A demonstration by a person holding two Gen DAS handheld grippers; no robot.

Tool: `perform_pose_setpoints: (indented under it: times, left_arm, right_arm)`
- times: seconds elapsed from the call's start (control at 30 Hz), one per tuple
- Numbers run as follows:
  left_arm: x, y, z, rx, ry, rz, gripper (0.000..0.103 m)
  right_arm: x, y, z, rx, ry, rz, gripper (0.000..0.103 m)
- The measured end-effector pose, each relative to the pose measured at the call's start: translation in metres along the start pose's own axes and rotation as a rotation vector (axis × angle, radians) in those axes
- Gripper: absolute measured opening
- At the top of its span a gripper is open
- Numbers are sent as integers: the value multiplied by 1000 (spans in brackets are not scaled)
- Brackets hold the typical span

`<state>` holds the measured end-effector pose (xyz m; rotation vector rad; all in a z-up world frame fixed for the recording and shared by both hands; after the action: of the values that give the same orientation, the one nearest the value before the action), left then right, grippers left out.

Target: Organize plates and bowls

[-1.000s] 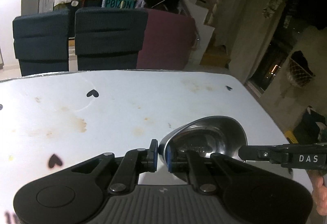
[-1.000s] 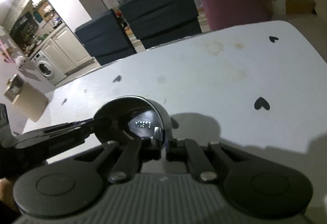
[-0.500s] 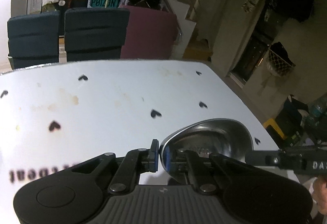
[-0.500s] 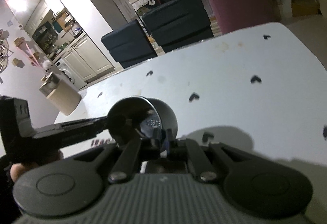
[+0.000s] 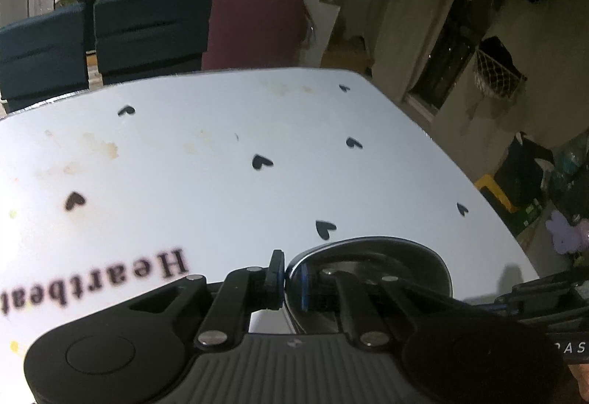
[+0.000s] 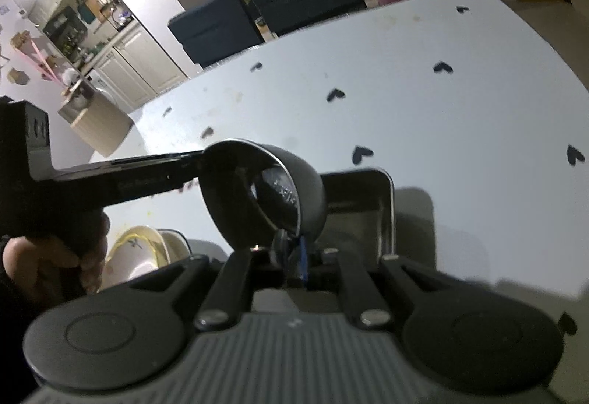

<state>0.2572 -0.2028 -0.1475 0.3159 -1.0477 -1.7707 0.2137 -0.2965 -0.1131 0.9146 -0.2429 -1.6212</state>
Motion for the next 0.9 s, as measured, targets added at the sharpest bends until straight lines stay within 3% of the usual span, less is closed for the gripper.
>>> perform_pose_setpoints:
  times: [0.37, 0.73, 0.9]
  left_arm:
    - [6, -18, -22, -77, -3, -15, 9]
    - [13, -20, -26, -67, -29, -15, 9]
    - [15, -17, -25, -45, -40, -19, 14]
  right_arm:
    - [2, -8, -23, -80, -42, 1, 10]
    - [5, -14, -41, -117, -94, 26, 18]
    - [6, -17, -42, -124, -105, 30, 23]
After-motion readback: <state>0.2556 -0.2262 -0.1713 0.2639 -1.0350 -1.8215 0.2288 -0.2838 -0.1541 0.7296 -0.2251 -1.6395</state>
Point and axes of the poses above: each gripper's, at about its wrist camera, not at the fingertips, and z roughly against the way its jaws point, x to its right, y to its top, the point moved 8 cm from there along -z, roughly the way its jaws point, and after that the axes turned 13 degrees about x, right-handed, at the moved point
